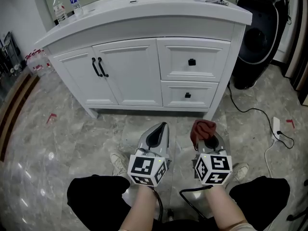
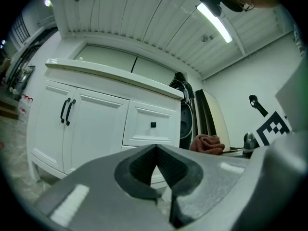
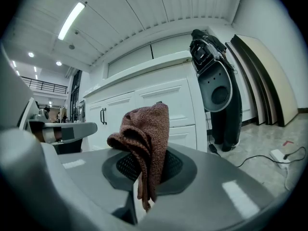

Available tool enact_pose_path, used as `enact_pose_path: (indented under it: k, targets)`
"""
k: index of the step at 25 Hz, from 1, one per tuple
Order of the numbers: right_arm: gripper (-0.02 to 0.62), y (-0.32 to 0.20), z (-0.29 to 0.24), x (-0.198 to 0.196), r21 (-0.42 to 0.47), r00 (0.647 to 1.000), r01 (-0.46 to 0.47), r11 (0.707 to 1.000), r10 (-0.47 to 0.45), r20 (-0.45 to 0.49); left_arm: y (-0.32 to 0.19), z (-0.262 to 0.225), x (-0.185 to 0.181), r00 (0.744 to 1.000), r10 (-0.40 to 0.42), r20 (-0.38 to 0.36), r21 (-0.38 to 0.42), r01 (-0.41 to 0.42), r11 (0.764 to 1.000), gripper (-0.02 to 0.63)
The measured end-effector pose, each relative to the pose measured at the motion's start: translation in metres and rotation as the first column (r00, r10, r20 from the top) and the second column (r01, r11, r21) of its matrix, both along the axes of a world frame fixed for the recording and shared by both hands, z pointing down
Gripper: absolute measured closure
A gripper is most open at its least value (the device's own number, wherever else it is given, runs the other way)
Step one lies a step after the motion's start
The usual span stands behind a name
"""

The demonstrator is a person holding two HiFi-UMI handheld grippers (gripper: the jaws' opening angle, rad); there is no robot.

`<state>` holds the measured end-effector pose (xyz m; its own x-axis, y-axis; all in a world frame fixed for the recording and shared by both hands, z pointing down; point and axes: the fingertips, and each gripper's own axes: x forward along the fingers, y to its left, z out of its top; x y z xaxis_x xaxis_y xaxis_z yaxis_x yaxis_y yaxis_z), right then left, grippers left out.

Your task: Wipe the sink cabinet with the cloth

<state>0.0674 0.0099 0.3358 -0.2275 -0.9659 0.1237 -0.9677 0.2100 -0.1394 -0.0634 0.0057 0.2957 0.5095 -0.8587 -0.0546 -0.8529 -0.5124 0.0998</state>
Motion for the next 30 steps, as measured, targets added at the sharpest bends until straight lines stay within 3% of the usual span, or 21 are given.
enact_pose_path:
  k: [12, 21, 30]
  targets:
    - [0.518, -0.104, -0.02, -0.012, 0.038, 0.998, 0.059, 0.998, -0.059, -0.002, -0.099, -0.01, -0.005, 0.995, -0.062, -0.076, 0.012, 0.063, 0.998, 0.606]
    - [0.518, -0.179, -0.084, -0.037, 0.15, 0.991, 0.133, 0.98, -0.134, -0.007, -0.15, -0.042, 0.001, 0.995, -0.035, 0.098, 0.116, 0.023, 0.993, 0.606]
    - [0.518, -0.231, -0.142, -0.088, 0.243, 0.975, 0.223, 0.944, -0.219, -0.043, -0.192, -0.056, -0.028, 0.994, -0.061, 0.095, 0.143, 0.047, 0.989, 0.606]
